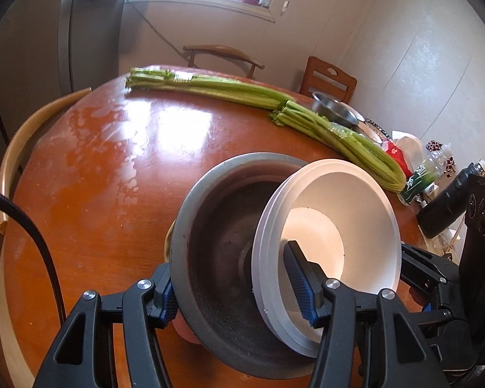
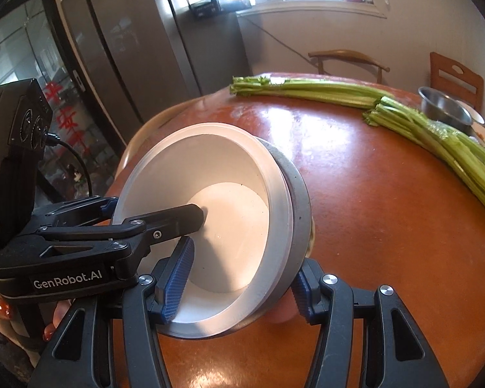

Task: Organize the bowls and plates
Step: 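Lift the steel bowl stack with the left tool toward the silver pan stack, then lower the steel bowl stack onto the silver pan and open the left tool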

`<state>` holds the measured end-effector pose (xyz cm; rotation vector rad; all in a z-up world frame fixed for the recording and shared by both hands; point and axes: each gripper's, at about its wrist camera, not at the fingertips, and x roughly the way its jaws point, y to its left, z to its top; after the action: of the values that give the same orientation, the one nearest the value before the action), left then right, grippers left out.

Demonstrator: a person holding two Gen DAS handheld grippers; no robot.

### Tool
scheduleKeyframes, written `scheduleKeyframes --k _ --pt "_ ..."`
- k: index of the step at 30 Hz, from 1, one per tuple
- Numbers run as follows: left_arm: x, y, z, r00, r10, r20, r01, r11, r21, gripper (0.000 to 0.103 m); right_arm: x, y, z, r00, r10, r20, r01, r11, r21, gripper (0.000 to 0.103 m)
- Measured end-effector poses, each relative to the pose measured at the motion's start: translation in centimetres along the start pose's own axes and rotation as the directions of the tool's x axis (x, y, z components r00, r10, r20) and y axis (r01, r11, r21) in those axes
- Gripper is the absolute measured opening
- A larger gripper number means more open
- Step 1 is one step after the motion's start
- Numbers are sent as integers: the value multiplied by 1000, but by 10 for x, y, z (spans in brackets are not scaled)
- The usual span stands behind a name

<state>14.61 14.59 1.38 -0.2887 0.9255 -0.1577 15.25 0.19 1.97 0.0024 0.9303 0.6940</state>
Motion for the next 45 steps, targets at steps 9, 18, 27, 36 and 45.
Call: scheduleKeyframes --k 9,18,27,36,45 --pt "16 14 -5 999 -28 -29 28 1000 -15 57 19 -8 -2 999 5 -43 -4 1000 25 59" --pt "22 17 -5 999 -29 -39 27 999 -27 57 20 -13 -5 999 -34 -39 35 999 28 59" --pt "10 17 -5 999 32 10 -31 999 -17 58 11 -19 -4 997 -71 -2 71 997 29 59" --pt "-9 25 -4 994 97 59 -94 995 -44 58 5 -19 -5 997 -79 11 78 997 21 59" --pt "-29 3 -16 983 145 116 -144 989 -19 58 -21 -19 -10 987 -133 92 132 991 22 59"
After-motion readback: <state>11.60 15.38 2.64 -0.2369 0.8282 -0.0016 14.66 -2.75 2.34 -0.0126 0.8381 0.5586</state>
